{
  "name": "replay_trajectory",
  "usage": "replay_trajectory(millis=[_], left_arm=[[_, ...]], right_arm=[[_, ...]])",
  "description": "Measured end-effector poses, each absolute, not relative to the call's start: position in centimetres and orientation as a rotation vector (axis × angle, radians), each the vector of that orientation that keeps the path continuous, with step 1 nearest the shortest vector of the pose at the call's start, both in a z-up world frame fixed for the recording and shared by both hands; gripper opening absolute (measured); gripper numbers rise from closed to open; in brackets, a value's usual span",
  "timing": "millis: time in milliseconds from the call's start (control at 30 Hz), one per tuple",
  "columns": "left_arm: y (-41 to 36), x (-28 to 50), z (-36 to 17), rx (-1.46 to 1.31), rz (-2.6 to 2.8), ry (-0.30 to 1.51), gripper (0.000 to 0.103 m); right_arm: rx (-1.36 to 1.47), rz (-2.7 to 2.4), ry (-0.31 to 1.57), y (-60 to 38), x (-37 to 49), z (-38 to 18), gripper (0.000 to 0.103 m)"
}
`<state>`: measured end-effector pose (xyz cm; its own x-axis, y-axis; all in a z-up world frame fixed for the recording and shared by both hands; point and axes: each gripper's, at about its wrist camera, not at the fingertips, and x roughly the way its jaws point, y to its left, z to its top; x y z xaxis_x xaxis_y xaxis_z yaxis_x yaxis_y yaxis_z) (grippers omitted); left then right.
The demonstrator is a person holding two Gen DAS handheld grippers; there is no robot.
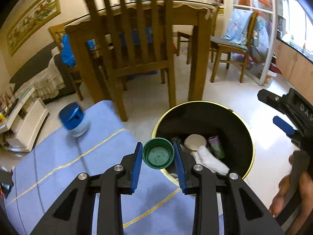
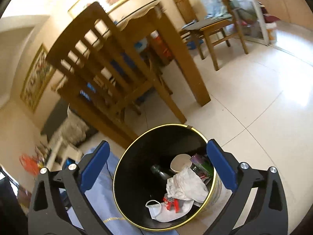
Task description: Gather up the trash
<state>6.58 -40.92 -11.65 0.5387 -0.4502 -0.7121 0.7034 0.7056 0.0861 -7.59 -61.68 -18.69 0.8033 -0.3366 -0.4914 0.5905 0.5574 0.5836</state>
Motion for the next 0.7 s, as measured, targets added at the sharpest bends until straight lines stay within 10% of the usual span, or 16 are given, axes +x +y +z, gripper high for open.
replay_trajectory(millis=[233,367,700], left_arm=[[-45.7,6.1,-11.7,0.435,-0.762,0.702,0.030],[-47.3,6.1,-12.3,0.459,-0.774,0.703,0.087],[-42.6,5.9,-12.8,0.372,-0.803,0.754,0.087]], right_arm=[[0.867,-0.629,0.254,-63.5,-9.8,-19.0,0.098],[0.895,-0.635,0.263,-64.0,-10.3,-19.6,0.098],[0.849,-0.636,0.297,-63.4,-9.3,-19.4,0.098]])
